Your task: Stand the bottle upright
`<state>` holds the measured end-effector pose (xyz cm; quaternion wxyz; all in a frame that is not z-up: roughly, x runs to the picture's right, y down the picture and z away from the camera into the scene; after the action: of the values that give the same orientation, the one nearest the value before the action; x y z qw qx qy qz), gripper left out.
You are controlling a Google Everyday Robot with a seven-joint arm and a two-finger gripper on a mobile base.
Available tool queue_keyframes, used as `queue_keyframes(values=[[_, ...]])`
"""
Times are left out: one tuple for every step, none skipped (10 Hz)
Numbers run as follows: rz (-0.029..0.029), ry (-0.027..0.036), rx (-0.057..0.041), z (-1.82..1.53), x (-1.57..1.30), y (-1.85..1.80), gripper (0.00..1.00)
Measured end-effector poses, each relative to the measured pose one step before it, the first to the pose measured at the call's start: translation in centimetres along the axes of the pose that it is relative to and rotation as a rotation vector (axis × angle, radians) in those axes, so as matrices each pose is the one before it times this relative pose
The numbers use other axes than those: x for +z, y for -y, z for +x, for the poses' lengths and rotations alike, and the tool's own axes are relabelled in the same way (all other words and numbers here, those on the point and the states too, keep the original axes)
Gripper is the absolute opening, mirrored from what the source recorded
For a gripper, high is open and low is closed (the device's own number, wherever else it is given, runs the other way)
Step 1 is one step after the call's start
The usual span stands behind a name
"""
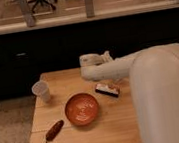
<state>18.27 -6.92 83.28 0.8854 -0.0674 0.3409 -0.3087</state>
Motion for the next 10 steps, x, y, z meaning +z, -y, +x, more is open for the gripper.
queue_keyframes(values=[[0.00319,0.02352,0.00897,0.640,-0.127,0.007,0.80],[0.00270,0.03117,0.01133,0.664,-0.130,0.151,0.80],[-0.00179,0.05699,0.01921,0.738,-0.068,0.131,0.80],[-0.01015,0.05060,0.01891,0.861,0.296,-0.218,0.80],[-0.01799,0.04251,0.02359,1.218,0.536,-0.518,0.80],[-0.00401,0.04570,0.02011,0.507,0.283,0.109,0.80],[-0.01089,0.06398,0.02703,0.678,0.487,0.018,0.80],[-0.02358,0.03838,0.02537,1.051,0.608,-0.597,0.80],[-0.02372,0.05929,0.03321,1.101,0.895,-0.443,0.80],[-0.01340,0.05336,0.02053,-0.002,0.519,0.145,0.80]])
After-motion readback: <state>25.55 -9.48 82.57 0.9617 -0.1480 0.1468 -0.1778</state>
